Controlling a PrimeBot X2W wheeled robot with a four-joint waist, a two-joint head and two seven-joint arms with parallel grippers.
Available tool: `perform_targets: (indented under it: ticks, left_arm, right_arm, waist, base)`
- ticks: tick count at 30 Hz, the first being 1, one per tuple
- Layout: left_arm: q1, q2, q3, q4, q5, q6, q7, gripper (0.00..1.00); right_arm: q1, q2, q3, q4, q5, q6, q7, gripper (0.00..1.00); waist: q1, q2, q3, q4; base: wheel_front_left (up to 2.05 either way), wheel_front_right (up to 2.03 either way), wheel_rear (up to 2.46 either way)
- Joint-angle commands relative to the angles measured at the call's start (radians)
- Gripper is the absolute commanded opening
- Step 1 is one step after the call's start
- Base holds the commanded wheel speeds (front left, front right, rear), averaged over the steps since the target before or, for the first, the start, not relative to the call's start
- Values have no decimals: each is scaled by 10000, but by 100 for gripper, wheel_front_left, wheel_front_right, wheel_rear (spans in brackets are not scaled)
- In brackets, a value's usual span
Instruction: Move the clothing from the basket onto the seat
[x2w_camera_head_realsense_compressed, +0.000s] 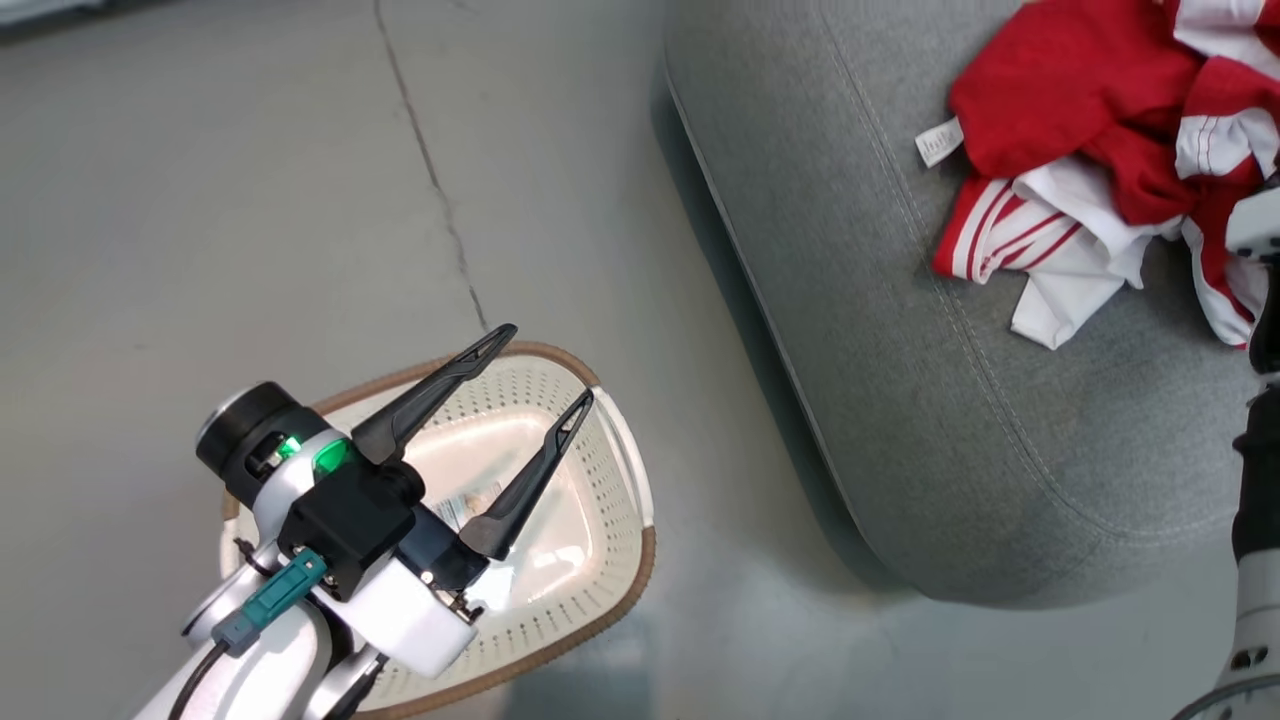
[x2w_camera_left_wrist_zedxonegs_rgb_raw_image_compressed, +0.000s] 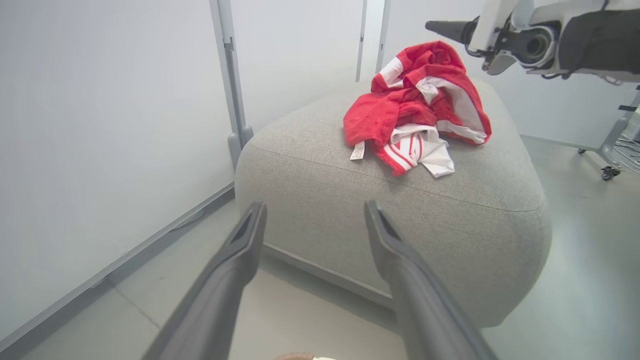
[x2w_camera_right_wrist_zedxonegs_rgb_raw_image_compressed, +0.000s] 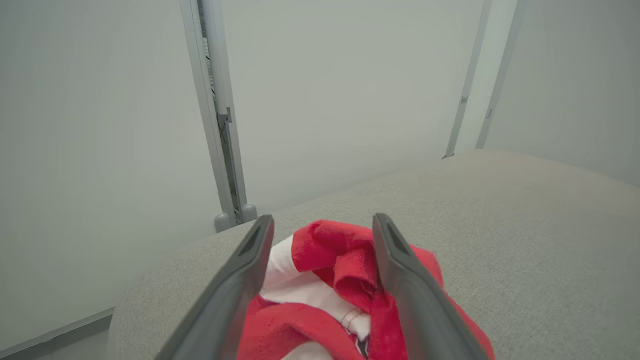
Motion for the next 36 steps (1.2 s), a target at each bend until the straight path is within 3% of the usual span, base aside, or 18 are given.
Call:
perform_targets:
  ticks: [1, 22, 36]
  left_arm:
    - [108, -74, 31, 127, -88, 79, -110, 100]
    - [1368, -1161, 1607, 2125, -1472, 1647, -1096, 100]
    - [2083, -1407, 3759, 2530, -1822, 1876, -1189, 100]
  right_arm:
    - [258, -81, 107, -121, 8, 14, -1, 100]
    - [3774, 254, 2411, -2522, 619, 12, 165, 100]
    - [5592, 260, 3896, -3808, 1677, 12, 426, 100]
  waist:
    - [0, 0, -454, 301]
    - [0, 0, -3039, 2501]
    - [0, 0, -3614, 3191]
  base:
    - [0, 0, 0]
    - [0, 0, 0]
    - [0, 0, 0]
